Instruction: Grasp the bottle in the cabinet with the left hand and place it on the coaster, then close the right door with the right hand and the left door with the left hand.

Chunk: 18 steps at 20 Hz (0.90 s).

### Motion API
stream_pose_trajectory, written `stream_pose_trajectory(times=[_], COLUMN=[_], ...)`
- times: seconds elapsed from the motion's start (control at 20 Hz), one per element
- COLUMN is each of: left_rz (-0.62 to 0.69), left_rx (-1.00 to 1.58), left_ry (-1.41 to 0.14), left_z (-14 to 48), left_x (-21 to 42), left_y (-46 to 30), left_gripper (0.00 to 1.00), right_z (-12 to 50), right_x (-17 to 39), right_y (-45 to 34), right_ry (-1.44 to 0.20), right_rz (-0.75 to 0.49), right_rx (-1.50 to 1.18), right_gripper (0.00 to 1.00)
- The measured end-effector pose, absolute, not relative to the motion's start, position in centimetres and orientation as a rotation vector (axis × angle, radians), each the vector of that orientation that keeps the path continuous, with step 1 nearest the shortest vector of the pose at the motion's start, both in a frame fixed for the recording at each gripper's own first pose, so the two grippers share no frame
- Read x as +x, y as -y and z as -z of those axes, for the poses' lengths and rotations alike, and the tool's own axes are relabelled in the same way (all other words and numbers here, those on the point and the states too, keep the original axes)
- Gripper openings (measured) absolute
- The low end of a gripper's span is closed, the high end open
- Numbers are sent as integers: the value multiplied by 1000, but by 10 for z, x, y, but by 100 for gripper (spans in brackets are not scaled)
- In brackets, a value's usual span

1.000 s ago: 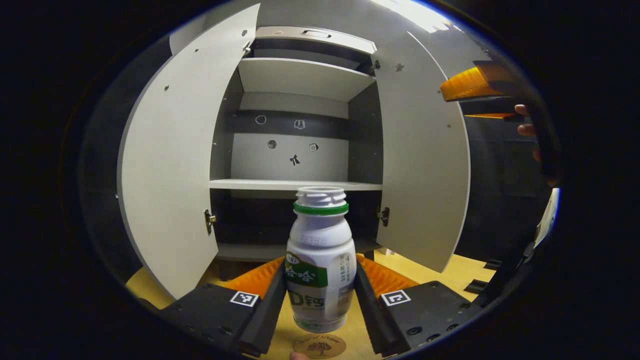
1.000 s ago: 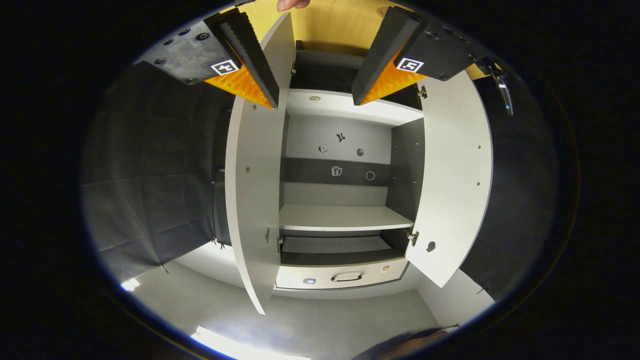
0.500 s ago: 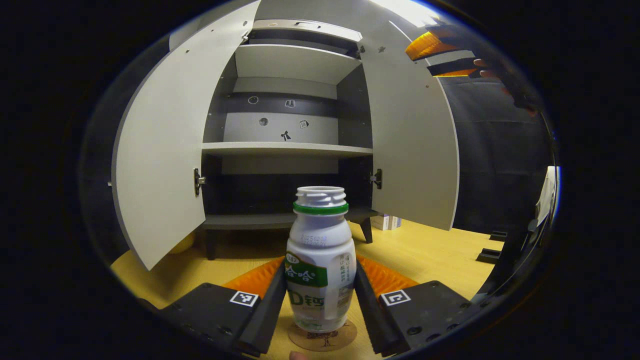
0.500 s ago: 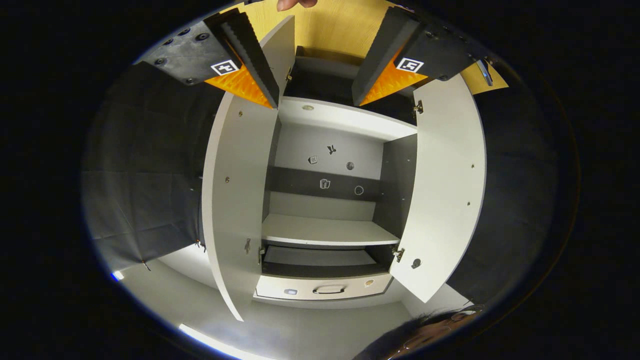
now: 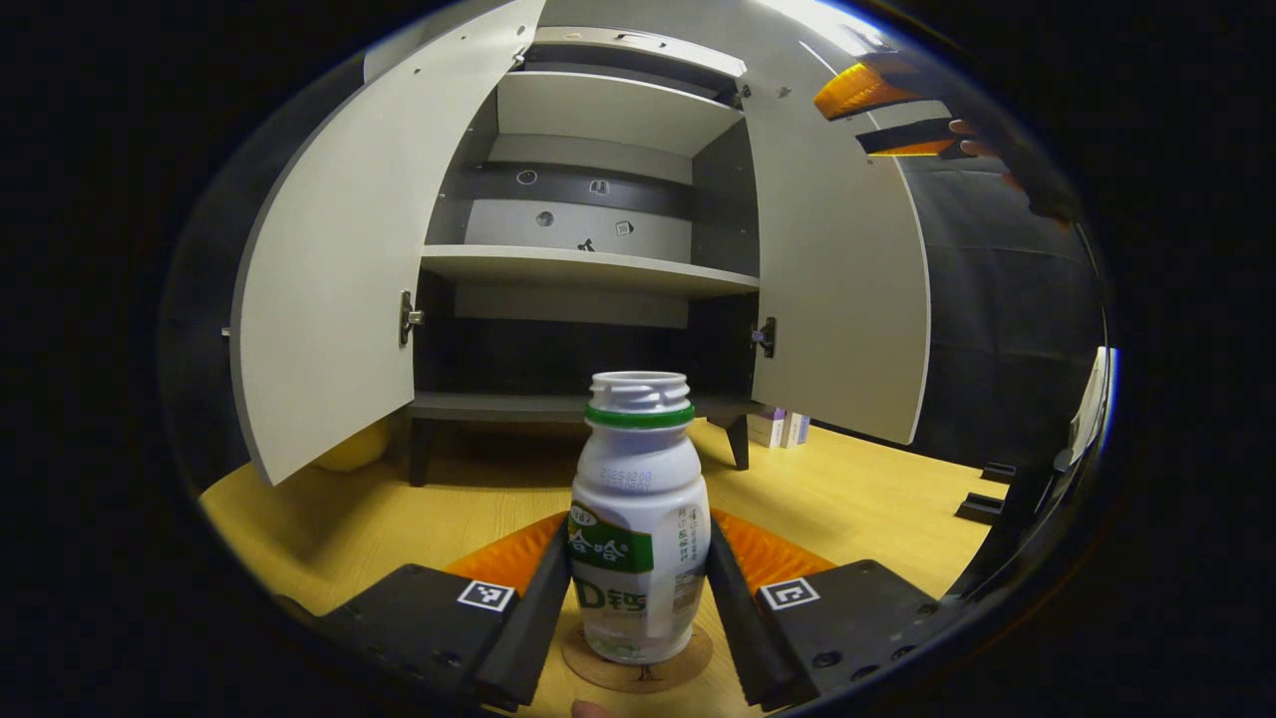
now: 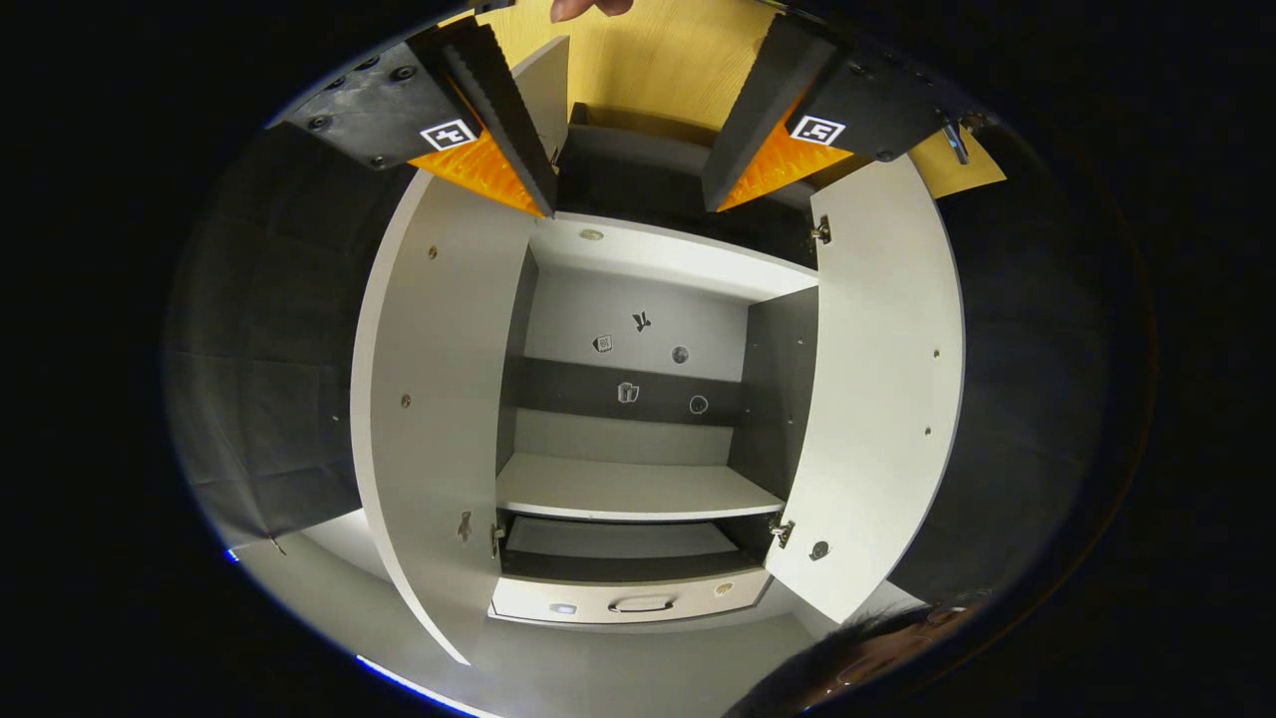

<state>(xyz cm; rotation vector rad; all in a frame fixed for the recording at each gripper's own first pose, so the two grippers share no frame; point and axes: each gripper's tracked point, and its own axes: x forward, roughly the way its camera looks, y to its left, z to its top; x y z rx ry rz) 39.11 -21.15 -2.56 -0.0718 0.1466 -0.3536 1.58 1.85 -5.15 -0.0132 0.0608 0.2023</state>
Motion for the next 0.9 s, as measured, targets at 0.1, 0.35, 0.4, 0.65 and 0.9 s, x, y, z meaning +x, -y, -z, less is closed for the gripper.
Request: stream_pose_trajectory(times=[0.1, 0.35, 0.4, 0.65, 0.9], left_rz=[372, 361, 366, 391, 350], left_rx=[-86, -83, -64, -50, -105], left_ry=[-189, -249, -265, -297, -268], left_z=[32, 41, 43, 25, -47], left_x=[391, 383, 379, 353, 340], left_y=[214, 209, 207, 192, 170], left_gripper=[77, 86, 88, 95, 95], right_z=[52, 51, 52, 56, 47], right_x=[15, 12, 12, 11, 5], right_y=[-18, -22, -22, -22, -4], right_ry=[-70, -78, -90, -135, -105], right_rz=[-204, -227, -230, -248, -216], right_rx=[13, 45, 61, 140, 120], right_gripper=[98, 98, 98, 98, 98])
